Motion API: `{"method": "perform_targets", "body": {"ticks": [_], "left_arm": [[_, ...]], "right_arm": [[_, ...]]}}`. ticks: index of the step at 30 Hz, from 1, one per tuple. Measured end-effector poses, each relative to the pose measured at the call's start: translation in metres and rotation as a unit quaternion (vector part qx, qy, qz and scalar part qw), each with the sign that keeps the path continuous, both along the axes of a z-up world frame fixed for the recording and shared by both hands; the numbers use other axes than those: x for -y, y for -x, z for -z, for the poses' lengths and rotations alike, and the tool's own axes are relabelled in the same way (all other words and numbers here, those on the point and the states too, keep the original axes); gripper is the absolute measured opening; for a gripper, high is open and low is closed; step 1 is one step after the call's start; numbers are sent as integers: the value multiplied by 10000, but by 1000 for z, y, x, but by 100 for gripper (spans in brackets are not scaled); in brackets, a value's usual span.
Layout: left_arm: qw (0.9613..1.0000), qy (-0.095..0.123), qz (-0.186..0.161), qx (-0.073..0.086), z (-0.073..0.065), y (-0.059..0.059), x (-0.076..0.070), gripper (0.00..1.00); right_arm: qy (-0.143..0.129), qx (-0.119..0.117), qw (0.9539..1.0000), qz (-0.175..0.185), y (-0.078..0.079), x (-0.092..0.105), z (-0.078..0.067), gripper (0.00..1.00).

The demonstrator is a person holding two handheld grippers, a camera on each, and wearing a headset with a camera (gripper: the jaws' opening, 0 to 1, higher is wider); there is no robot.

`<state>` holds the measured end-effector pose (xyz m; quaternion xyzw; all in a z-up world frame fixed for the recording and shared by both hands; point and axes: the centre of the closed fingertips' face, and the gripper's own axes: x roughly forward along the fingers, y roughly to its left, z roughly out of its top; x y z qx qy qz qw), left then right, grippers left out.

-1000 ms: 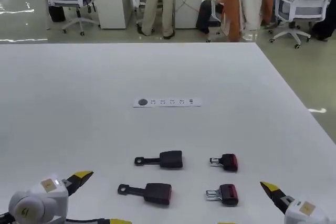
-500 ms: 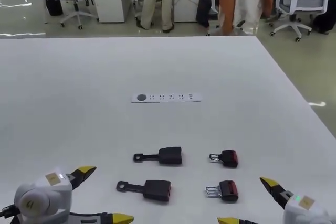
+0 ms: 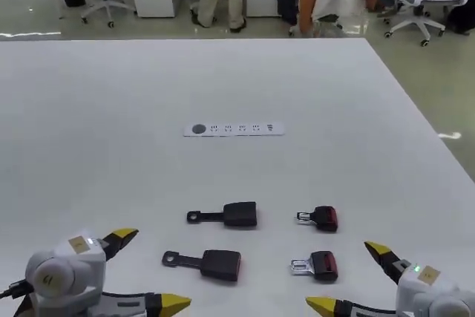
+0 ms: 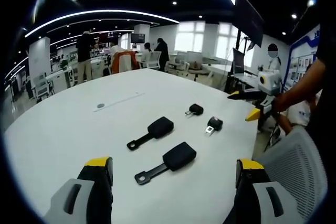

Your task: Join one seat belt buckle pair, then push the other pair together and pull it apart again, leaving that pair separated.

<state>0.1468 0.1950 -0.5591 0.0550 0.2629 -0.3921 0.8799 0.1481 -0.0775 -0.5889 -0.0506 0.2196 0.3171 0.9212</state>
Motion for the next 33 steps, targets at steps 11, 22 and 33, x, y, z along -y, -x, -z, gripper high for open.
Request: {"method": "perform_targets", "body": {"ticks": [11,22,33], "left_arm": [[9999,10,8,-153,16,-18,3,99],[9995,-21,153,-272,28,-34,10,98],[9984,-74,382,-410,40,-41,28,97]], "right_arm": [[-23,-167,9999,3,-13,-7,13,93],[73,-314,9994,-103,-27,-3,22,93],[170,-453,9985,-238,-36,-8,30,92]]}}
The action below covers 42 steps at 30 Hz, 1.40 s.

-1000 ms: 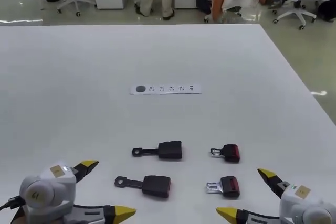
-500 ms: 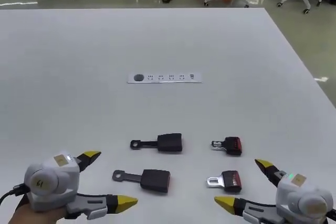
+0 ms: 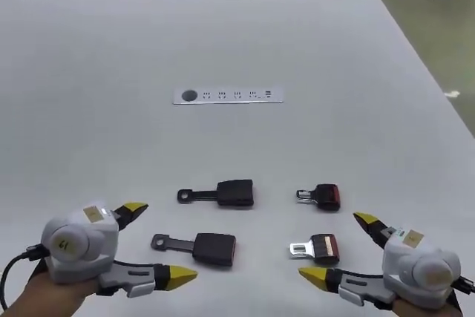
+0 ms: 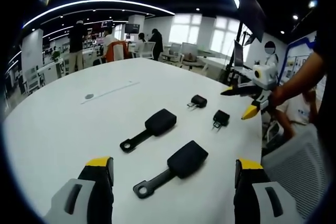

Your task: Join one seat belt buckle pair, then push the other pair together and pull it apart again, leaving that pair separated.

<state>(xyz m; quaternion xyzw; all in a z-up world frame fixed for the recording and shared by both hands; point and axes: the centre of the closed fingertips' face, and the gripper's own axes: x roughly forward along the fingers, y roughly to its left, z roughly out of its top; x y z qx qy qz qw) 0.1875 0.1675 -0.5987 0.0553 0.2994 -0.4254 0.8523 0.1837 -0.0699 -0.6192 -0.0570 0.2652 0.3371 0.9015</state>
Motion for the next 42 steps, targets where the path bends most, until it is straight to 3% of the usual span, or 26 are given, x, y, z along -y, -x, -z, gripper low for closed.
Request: {"method": "perform_targets", "body": {"ticks": [7,15,24,35,42], "left_arm": [[9998,-61,200,-63,6,-2,6,96],[9985,-174,496,-181,23,-3,13,94],[9936,-373,1020,-297,40,-3,24,89],[9792,-734,1853,-378,69,-1,40,79],[9686,-885,2294,-363,72,2,53,74]], "right_arm": [[58,-77,9999,-124,-4,-2,12,90],[17,-158,9996,-231,-10,-3,17,88],[110,-392,9977,-536,-11,-4,31,84],[258,-727,9910,-1095,-11,-3,51,78],[240,-976,9842,-1460,-9,-5,55,72]]}}
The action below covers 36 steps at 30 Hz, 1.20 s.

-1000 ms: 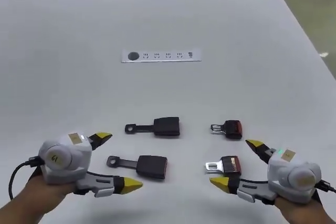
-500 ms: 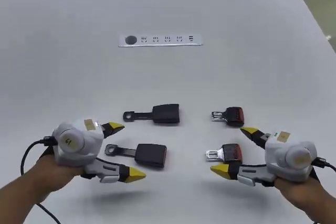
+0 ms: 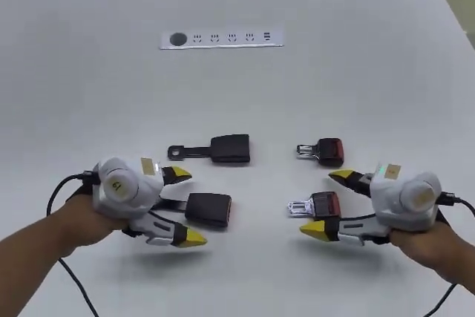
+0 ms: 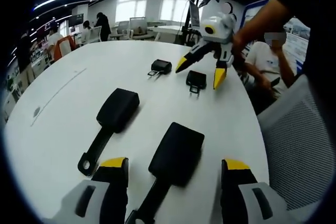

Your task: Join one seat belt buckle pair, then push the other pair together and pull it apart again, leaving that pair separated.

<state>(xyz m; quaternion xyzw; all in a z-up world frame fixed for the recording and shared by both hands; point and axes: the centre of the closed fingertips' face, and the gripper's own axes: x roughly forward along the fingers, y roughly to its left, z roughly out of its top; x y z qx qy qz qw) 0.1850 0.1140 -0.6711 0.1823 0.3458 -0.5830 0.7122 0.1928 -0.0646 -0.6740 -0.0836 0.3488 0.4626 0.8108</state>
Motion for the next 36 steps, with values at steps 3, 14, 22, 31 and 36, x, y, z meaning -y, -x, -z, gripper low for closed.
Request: {"method": "perform_targets", "body": {"ticks": [3,14,22,31,36], "left_arm": [[9998,-89,150,-7,3,2,-1,71],[9969,-289,732,76,9,-4,3,62],[9946,-376,950,172,15,-5,2,59],[9921,-489,1086,397,19,-5,-5,40],[9916,-483,1091,492,19,-2,-6,35]], "right_arm": [[19,-42,9999,-165,-1,1,4,72],[159,-107,9964,-823,5,5,5,59],[216,-178,9924,-1201,10,7,1,54],[343,-125,9866,-1591,15,6,4,46],[429,-67,9857,-1630,14,10,9,44]]}}
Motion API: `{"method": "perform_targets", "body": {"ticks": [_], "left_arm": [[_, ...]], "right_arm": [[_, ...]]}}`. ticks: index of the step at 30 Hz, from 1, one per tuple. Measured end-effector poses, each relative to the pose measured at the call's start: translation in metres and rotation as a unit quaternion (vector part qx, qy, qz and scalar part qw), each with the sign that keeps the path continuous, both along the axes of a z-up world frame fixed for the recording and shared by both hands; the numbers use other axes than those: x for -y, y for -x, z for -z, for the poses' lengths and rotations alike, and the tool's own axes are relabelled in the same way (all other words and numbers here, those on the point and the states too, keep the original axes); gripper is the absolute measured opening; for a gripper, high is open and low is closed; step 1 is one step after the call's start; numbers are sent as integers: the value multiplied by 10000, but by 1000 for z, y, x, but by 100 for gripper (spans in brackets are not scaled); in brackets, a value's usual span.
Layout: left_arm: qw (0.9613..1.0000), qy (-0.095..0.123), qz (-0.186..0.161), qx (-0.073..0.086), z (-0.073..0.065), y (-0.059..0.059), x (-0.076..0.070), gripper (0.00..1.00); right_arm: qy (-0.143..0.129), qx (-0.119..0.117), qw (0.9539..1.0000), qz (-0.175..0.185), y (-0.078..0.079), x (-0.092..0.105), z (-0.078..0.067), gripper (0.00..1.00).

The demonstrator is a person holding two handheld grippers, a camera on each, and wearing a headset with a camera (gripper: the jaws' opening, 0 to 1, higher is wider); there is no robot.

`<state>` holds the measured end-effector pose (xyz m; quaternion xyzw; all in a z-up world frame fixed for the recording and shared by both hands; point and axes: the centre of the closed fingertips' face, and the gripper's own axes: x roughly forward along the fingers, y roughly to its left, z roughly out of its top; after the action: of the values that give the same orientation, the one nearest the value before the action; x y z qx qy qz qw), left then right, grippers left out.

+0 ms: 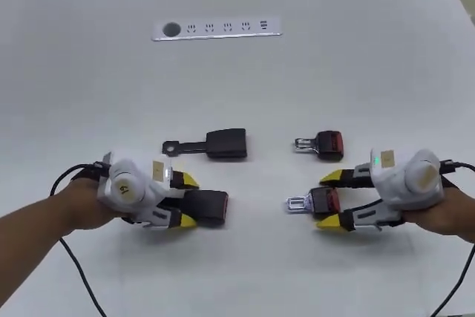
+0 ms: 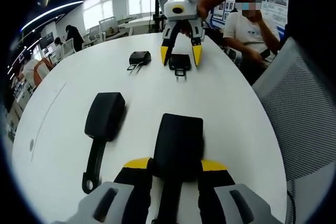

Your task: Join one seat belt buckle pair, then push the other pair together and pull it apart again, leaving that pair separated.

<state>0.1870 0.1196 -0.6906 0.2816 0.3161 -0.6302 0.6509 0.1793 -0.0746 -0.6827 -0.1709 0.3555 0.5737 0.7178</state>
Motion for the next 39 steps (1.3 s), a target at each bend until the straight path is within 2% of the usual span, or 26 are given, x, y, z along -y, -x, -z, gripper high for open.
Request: {"method": "perform_targets", "body": {"ticks": [4,11,28,39], "left_arm": [[9997,89,-244,39,0,-2,0,34],[9992,89,-396,53,0,-3,-1,33],[9994,-142,-317,-6,2,-3,0,33],[9992,-202,-344,-24,2,-2,0,33]], "right_arm": [[133,109,9999,16,-3,3,4,36],[119,203,9997,61,2,1,4,34],[513,130,9981,-317,2,-3,3,34],[546,118,9978,-365,-4,-6,9,34]]}}
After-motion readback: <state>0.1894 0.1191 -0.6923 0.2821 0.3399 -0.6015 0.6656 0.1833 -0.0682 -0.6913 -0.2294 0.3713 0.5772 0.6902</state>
